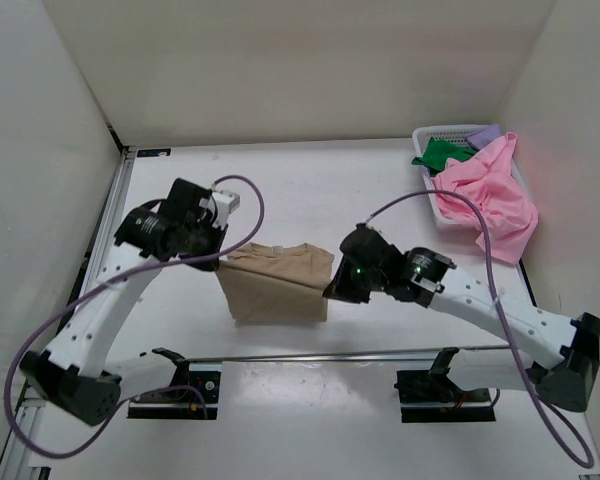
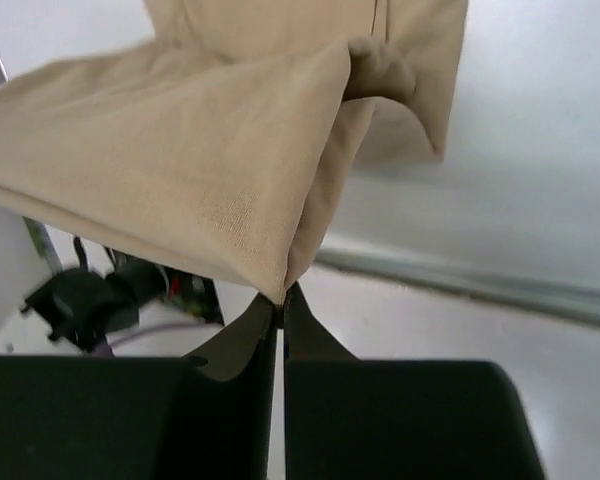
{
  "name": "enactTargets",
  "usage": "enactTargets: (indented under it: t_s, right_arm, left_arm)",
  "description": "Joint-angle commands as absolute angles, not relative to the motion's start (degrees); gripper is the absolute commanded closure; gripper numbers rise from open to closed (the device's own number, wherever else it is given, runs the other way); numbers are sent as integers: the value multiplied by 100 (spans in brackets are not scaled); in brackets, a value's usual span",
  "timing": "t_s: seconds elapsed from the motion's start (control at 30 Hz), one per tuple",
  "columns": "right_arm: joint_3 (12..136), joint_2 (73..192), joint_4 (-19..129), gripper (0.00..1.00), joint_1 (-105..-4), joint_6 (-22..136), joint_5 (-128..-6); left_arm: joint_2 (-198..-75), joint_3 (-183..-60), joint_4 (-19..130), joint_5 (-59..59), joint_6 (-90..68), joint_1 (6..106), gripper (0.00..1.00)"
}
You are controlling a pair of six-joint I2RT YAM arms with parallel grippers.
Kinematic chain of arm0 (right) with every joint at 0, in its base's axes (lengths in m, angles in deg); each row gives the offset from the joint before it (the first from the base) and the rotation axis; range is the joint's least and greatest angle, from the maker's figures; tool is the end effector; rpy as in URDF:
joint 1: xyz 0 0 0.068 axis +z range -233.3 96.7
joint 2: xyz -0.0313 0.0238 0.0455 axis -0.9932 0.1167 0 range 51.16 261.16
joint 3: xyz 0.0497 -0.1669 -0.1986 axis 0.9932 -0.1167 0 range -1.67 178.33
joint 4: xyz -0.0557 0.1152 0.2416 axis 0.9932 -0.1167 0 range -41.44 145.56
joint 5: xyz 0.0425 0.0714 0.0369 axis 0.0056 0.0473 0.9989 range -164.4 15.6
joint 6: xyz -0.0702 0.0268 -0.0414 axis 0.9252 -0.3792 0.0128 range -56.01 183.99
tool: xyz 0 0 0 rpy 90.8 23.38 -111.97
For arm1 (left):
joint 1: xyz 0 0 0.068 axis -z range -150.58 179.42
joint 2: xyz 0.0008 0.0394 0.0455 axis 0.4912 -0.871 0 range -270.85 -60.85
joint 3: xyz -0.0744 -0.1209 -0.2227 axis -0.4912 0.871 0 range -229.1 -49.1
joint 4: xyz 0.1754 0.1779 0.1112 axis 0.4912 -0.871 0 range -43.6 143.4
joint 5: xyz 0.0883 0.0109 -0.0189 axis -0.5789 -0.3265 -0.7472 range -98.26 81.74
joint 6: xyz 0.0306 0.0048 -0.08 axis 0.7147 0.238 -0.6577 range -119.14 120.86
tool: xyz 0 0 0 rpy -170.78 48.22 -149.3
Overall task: Fold and stack the t-shirts
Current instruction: Fold the long partially folded tshirt into a neat square
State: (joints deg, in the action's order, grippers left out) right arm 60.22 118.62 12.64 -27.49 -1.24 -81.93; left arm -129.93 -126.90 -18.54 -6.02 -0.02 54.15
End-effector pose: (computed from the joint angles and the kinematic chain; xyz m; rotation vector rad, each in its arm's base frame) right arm 0.1675 0.2287 0.2721 0.2750 2.5566 0.7647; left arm 0.2188 -0.1039 0.3165 0.5676 2.6272 -0.1932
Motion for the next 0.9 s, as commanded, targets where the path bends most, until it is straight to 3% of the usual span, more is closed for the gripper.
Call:
enactTargets:
  t_s: [0.0,0.17,0.33,0.6,0.87]
  right_arm:
    - [5617,11516,371,100,-2049,-789,-8583]
    - [5467,11338,256,100,-1300,-1160,-8644]
    - [5677,11338,28,100,-1009,-1283,-9029]
    - [6064,11654,219,100,-2282,-459,-9312]
    - [6688,12821,686,100,-3390,624,-8548]
  left_arm:
    - [-12432,-12163,-2806,-599,86,5604,90]
    - [-11667,-11801,-2860,-783,86,5877,90]
    - [-11735,-11599,-2860,-677,86,5878,90]
    - [-12474,-11958,-2211,-1238,86,5878,90]
    - [-13221,-12187,-1648,-1529,86,5465,90]
